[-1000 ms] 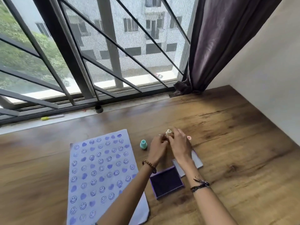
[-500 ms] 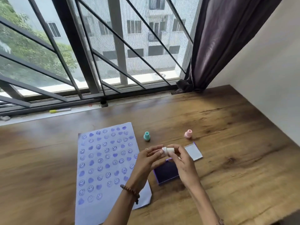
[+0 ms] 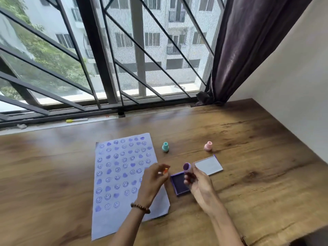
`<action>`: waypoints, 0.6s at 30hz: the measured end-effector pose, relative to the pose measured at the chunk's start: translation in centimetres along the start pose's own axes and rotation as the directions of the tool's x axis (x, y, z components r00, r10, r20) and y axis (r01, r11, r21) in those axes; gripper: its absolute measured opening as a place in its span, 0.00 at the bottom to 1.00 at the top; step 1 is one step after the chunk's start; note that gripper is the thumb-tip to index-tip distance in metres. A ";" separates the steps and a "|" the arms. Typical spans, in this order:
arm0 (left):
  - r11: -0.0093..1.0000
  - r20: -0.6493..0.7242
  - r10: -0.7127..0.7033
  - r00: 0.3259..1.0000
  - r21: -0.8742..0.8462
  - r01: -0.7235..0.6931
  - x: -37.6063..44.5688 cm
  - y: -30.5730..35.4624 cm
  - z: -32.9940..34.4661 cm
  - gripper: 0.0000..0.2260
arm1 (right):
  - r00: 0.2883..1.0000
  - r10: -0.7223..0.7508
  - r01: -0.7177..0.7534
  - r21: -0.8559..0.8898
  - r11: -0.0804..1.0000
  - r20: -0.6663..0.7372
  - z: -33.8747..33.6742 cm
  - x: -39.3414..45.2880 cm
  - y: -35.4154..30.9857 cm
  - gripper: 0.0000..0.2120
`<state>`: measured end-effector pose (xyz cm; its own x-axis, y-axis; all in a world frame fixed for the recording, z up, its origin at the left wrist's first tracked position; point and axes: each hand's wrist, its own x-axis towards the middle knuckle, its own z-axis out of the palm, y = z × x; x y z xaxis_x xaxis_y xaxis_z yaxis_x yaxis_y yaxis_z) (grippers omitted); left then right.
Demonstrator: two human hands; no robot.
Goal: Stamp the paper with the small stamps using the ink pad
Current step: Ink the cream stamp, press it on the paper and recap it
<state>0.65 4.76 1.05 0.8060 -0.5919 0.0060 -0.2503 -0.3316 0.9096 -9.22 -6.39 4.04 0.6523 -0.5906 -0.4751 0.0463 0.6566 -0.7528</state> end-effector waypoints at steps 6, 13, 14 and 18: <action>0.972 0.199 0.022 0.980 0.225 -0.068 -0.5 -0.8 0.8 0.24 | 0.981 -0.170 0.195 -0.549 0.813 0.097 -0.2 -1.6 -1.8 0.11; 0.884 0.278 0.086 0.957 0.421 -0.202 -1.3 -1.7 1.1 0.34 | 0.721 -0.550 0.530 -0.846 0.047 0.421 2.1 -3.8 -4.1 0.06; 0.884 0.278 0.092 0.956 0.419 -0.206 -1.3 -1.7 1.1 0.33 | 0.705 -0.549 0.524 -0.851 -0.023 0.449 2.2 -3.5 -3.4 0.05; 0.877 0.278 0.118 0.953 0.421 -0.232 -1.3 -2.0 1.2 0.31 | 0.858 -0.341 0.329 -0.921 -0.208 0.384 0.6 -2.0 1.3 0.10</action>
<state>-0.58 5.32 -1.25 0.5893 -0.8079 -0.0023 -0.6319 -0.4627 0.6218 -10.03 -4.07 4.30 0.8343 -0.5508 0.0234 -0.4918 -0.7628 -0.4197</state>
